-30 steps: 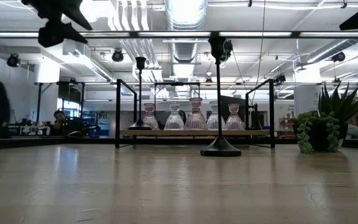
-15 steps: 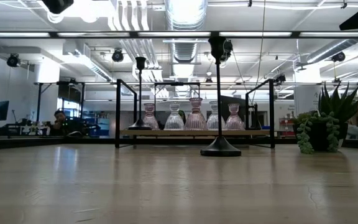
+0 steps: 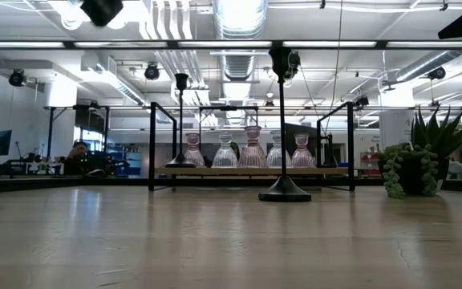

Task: Pick & Place candle stick holders
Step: Put the bottom black candle holder on the shelf

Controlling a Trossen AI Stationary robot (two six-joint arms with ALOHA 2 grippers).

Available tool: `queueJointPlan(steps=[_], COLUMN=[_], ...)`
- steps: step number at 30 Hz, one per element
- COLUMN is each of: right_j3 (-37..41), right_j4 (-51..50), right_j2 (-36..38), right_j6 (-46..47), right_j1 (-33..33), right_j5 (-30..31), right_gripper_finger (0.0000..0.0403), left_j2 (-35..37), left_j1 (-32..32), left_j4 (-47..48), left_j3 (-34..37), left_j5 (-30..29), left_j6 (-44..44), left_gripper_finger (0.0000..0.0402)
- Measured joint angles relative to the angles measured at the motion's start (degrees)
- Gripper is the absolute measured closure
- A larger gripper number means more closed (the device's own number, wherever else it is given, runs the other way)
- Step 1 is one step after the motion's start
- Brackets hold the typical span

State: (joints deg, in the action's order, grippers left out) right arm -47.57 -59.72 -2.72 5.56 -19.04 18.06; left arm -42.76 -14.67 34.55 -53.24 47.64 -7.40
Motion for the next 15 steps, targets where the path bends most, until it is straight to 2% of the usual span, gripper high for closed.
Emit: queueJointPlan(steps=[4, 9, 11, 15], right_j3=[0.00, 0.00, 0.00, 0.00], right_j4=[0.00, 0.00, 0.00, 0.00], right_j2=[0.00, 0.02, -0.01, -0.01], right_j6=[0.00, 0.00, 0.00, 0.00], right_j1=[-0.01, -0.01, 0.00, -0.01], right_j5=[0.00, 0.00, 0.00, 0.00], right_gripper_finger=[0.0394, 0.0394, 0.0394, 0.0394], left_j2=[2.86, 11.04, 14.61, 21.61], left_j1=[3.15, 6.77, 7.62, 8.03], left_j4=[10.04, 25.72, 29.05, 32.31], left_j3=[0.07, 0.14, 0.14, -0.06], left_j5=[0.96, 2.91, 4.31, 8.84], left_j6=[7.11, 19.50, 20.68, 16.39], left_gripper_finger=[0.0271, 0.0295, 0.0301, 0.0305])
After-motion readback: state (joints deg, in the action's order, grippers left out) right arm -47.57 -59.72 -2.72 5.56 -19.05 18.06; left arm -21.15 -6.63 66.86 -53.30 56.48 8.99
